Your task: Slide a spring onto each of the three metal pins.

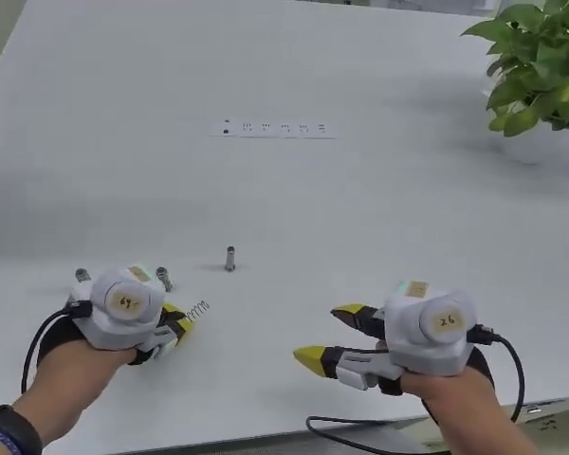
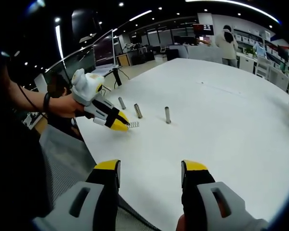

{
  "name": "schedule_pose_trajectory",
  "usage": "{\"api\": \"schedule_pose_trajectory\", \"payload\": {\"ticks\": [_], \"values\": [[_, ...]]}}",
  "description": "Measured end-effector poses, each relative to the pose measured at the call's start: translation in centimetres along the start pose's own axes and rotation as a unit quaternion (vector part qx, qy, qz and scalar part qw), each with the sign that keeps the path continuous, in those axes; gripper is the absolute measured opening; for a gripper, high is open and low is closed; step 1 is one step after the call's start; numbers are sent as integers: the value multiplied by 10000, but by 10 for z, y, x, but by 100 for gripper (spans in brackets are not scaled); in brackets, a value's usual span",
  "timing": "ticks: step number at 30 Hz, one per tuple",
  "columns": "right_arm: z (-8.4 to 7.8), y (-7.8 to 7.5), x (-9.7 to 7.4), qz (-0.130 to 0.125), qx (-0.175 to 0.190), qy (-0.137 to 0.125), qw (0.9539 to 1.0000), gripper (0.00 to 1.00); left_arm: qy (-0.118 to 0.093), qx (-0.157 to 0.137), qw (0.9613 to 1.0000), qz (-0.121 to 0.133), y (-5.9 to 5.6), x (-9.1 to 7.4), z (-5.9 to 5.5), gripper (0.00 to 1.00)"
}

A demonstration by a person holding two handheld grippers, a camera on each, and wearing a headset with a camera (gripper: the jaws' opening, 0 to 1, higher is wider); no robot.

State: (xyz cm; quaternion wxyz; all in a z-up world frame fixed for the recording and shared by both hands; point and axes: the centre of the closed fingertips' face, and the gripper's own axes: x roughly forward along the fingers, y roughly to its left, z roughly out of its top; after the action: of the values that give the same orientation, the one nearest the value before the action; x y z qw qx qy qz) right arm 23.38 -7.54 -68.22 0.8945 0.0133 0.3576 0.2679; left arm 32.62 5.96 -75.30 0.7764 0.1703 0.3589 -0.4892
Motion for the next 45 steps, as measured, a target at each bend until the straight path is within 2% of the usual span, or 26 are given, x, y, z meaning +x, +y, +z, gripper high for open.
{"api": "schedule_pose_trajectory", "payload": {"ticks": [10, 18, 25, 36, 39, 45], "values": [[3, 7, 5, 139, -101, -1, 9999, 49, -188, 13, 9998, 101, -1, -24, 6, 3], [9, 16, 11, 262, -198, 9, 9995, 49, -259, 25, 9995, 199, -2, -42, 3, 3], [14, 24, 16, 396, -305, 21, 9987, 48, -398, 5, 9986, 351, 1, -58, 4, 3], [22, 33, 25, 551, -459, 37, 9974, 48, -488, 81, 9977, 459, 5, -83, 2, 3], [23, 36, 27, 599, -500, 53, 9969, 48, -460, 179, 9976, 484, 6, -87, 0, 3], [26, 41, 29, 694, -572, 70, 9959, 48, -547, 130, 9970, 532, 9, -99, 2, 3]]}}
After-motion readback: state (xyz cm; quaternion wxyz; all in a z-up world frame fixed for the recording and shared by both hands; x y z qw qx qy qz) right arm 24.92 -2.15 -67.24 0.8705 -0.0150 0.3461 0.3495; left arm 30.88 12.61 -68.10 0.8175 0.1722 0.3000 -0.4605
